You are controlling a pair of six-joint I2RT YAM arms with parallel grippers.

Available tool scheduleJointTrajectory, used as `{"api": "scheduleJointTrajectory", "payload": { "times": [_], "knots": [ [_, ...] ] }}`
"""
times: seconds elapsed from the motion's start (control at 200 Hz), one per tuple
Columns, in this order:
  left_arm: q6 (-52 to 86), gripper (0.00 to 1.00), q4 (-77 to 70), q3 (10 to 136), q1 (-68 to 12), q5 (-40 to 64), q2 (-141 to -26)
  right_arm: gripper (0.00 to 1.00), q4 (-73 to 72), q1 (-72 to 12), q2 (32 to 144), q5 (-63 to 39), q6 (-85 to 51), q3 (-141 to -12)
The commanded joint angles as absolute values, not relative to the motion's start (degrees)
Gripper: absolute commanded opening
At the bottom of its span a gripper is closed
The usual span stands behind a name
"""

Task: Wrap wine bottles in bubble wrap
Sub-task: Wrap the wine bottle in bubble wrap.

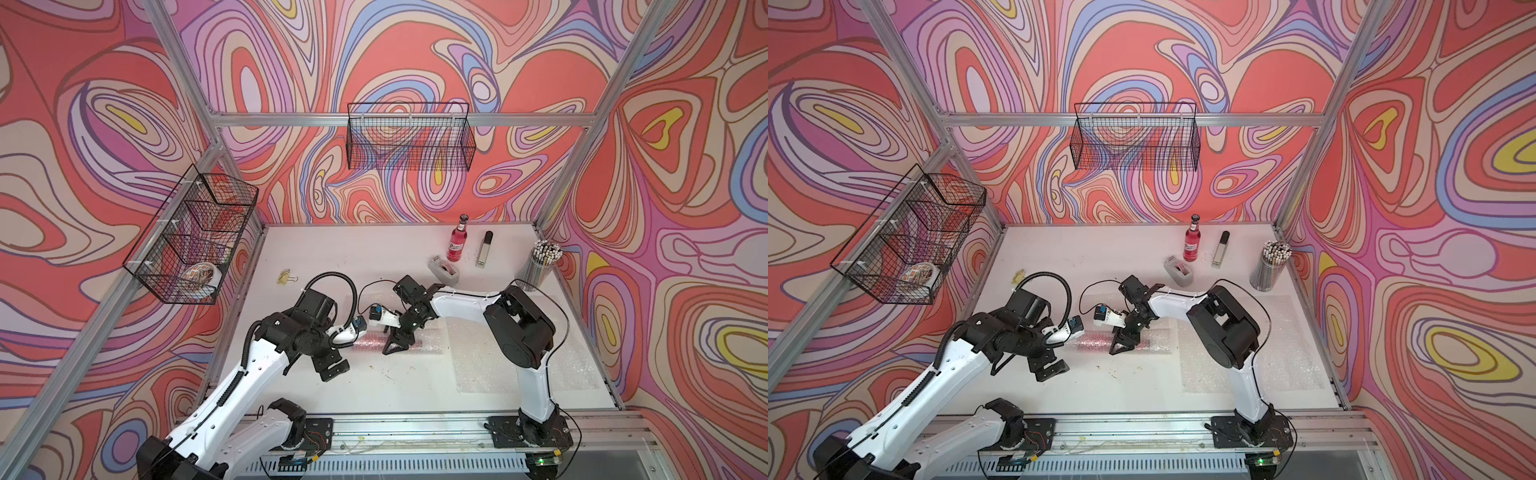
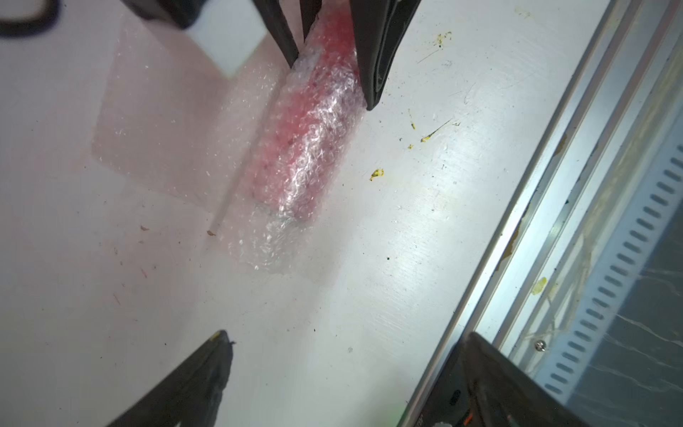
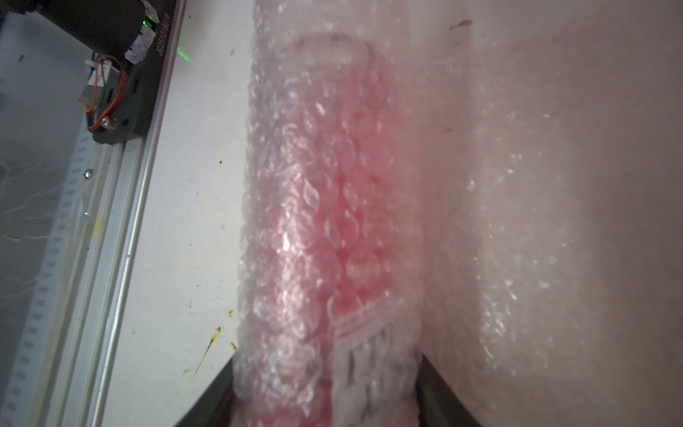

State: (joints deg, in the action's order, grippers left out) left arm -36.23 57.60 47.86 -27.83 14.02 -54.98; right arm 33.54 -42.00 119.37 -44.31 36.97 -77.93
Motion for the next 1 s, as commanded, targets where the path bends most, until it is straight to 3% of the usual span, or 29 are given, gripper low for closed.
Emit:
{"api": "scheduleJointTrajectory", "payload": {
  "times": [0.0, 0.11, 0.396, 0.581, 0.841, 0.996],
  "knots": [
    [-41.55, 0.96, 48.04, 43.42, -35.16, 7.94, -54.69, 0.49, 44.19, -42.03, 124.65, -49.36, 38.12, -79.86],
    [-47.27, 0.97, 38.15, 39.66, -40.32, 0.53, -56.85, 0.49, 45.60, -41.21, 125.82, -49.41, 38.56, -81.06],
    [-57.86, 0.99, 19.40, 32.34, -43.40, -1.10, -62.38, 0.51, 48.94, -40.87, 128.13, -49.56, 39.96, -84.10],
    [-61.12, 0.95, 8.04, 30.47, -45.09, -6.75, -68.31, 0.51, 49.87, -40.78, 129.44, -50.17, 40.49, -84.72],
    [-58.96, 0.67, 8.91, 33.52, -45.26, -6.97, -76.08, 0.52, 50.27, -40.69, 129.20, -50.43, 40.62, -85.61],
    [-55.90, 0.49, 12.76, 34.99, -45.20, -5.26, -76.82, 0.61, 49.85, -40.69, 127.34, -49.86, 40.25, -85.03]
  ]
}}
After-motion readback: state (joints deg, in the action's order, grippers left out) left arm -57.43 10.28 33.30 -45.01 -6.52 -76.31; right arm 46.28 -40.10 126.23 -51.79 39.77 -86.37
